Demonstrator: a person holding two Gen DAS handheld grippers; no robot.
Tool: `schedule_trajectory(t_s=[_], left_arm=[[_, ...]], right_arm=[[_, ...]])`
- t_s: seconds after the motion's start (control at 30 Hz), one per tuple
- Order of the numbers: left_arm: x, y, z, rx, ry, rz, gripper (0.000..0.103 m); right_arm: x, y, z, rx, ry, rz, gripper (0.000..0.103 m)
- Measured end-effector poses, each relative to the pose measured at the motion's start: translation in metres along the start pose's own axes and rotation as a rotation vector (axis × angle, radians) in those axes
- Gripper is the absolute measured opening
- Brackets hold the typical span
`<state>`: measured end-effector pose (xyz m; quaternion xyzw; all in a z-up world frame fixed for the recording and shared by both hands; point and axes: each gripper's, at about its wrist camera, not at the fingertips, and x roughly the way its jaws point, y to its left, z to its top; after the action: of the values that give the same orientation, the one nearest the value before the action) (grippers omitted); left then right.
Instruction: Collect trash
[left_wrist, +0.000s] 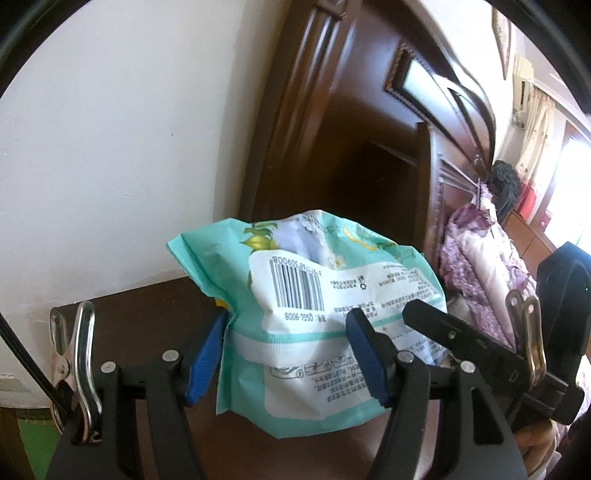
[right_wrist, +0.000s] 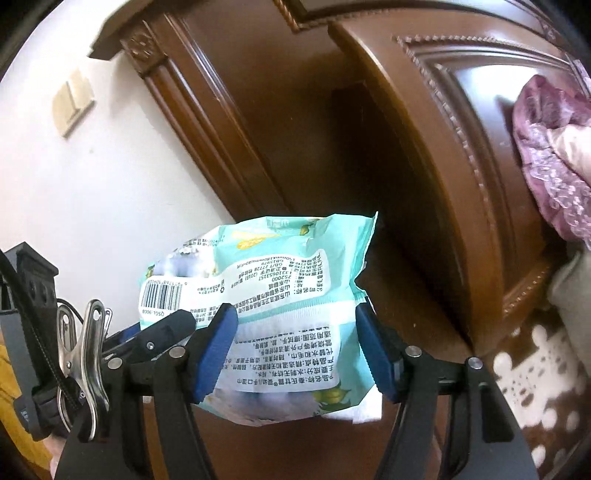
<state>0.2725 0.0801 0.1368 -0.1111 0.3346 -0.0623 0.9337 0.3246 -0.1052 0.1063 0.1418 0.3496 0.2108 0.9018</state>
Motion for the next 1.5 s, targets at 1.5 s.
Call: schedule_trajectory(t_s=[1.5], left_arm=[[-0.156, -0.087, -0.158, 0.124, 0.035, -0.113, 0.069]], right_arm=[[-0.219, 0.004, -0.168, 0.092, -0.095, -0.026, 0.068]])
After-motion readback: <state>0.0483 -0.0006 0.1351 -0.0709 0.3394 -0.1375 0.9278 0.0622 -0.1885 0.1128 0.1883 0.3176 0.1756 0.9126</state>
